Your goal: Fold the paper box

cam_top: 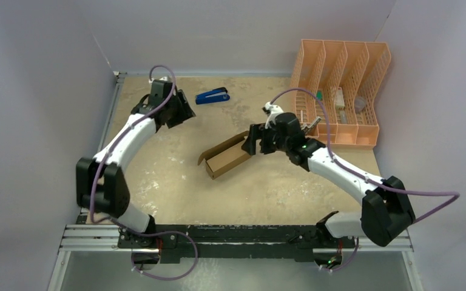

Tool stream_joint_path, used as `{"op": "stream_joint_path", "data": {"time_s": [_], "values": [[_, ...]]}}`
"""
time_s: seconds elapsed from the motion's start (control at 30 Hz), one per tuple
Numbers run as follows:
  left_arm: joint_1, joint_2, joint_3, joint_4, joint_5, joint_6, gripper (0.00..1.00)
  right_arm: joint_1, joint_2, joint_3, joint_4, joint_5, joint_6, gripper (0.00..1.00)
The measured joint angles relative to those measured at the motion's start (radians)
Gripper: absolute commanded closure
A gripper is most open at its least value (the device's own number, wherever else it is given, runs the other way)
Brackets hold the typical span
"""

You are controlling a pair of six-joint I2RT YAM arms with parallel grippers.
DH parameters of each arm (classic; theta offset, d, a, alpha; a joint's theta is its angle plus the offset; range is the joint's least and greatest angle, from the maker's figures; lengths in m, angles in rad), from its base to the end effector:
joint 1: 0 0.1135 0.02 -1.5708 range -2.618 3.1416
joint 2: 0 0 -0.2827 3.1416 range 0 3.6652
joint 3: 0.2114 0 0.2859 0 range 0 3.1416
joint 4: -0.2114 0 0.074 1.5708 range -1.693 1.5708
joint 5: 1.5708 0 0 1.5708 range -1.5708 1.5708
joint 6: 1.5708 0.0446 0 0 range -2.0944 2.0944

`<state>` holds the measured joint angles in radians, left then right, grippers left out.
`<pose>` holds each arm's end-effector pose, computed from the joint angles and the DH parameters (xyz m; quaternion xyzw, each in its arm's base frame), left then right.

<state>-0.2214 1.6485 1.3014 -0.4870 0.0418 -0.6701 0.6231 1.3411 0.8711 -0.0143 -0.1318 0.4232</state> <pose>0.3946 -0.0907 0.2689 -0.2002 0.9110 -0.1728 0.3164 0.2700 0.2012 0.2606 -0.1191 0.8465 0.3065 0.4186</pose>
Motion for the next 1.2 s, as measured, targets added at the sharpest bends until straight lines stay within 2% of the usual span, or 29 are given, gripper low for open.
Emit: {"op": "stream_joint_path", "data": {"time_s": [0.23,0.37,0.6,0.7,0.9,1.07,1.2], "values": [[-0.019,-0.441,-0.276,-0.005,-0.064,-0.123,0.43,-0.204,0.011,-0.004,0.079,-0.193,0.033,0.19],[-0.054,-0.633,-0.423,-0.047,-0.093,-0.205,0.43,-0.238,0.063,-0.020,0.156,-0.284,0.074,0.22],[-0.229,-0.886,-0.606,-0.095,-0.122,-0.367,0.43,-0.265,0.137,-0.075,0.259,-0.384,0.140,0.25],[-0.280,-0.936,-0.660,-0.103,-0.122,-0.413,0.43,-0.266,0.156,-0.079,0.275,-0.409,0.151,0.26],[-0.293,-0.974,-0.729,-0.080,-0.134,-0.494,0.43,-0.266,0.184,-0.087,0.342,-0.439,0.177,0.30],[-0.317,-0.956,-0.800,0.027,-0.163,-0.573,0.43,-0.266,0.224,-0.116,0.410,-0.439,0.219,0.31],[-0.380,-0.899,-0.850,0.121,-0.189,-0.630,0.43,-0.266,0.252,-0.131,0.460,-0.439,0.252,0.32]]}}
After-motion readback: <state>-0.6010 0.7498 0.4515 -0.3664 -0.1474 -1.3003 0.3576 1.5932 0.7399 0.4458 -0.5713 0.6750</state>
